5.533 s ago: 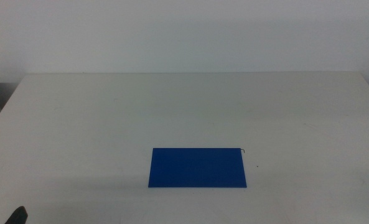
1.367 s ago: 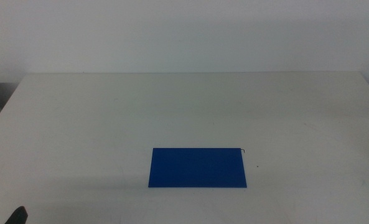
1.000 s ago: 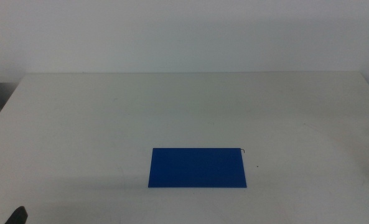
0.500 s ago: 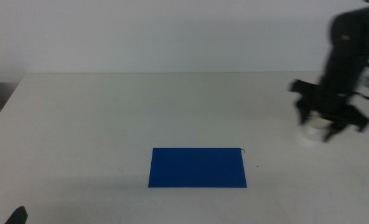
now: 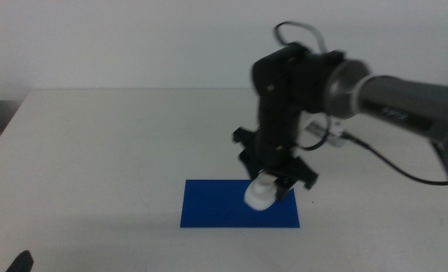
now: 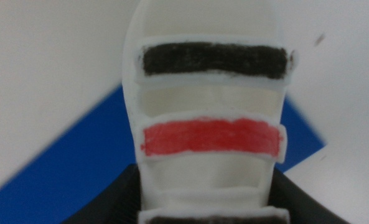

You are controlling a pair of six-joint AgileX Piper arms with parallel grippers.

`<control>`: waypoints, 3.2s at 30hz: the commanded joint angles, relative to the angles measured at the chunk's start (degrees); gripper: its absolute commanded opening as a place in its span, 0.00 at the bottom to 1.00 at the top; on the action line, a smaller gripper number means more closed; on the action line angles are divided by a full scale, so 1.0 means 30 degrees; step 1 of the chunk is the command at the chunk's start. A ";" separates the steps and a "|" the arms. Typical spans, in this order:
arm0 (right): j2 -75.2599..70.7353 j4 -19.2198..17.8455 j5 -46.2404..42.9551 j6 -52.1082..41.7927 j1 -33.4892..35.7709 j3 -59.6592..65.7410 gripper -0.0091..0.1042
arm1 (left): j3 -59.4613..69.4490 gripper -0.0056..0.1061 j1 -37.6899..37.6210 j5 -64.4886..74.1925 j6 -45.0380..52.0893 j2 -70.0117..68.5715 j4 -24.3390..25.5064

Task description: Use one arm to grab the shoe from the table and place it on the mat.

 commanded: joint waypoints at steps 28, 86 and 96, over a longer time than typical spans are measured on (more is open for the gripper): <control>-0.0328 -0.1646 0.1905 -2.6392 0.1183 -0.1350 0.05 | 0.0134 0.89 -0.0079 -0.1528 -0.0103 -0.0247 -0.0149; 0.0643 0.0398 -0.1495 -4.1074 0.1156 -0.1350 0.74 | 0.0134 0.89 -0.0079 -0.1528 -0.0103 -0.0247 -0.0149; -0.5080 0.1593 -0.1010 -3.4360 -0.0736 0.0050 0.75 | 0.0134 0.89 -0.0079 -0.1528 -0.0103 -0.0247 -0.0149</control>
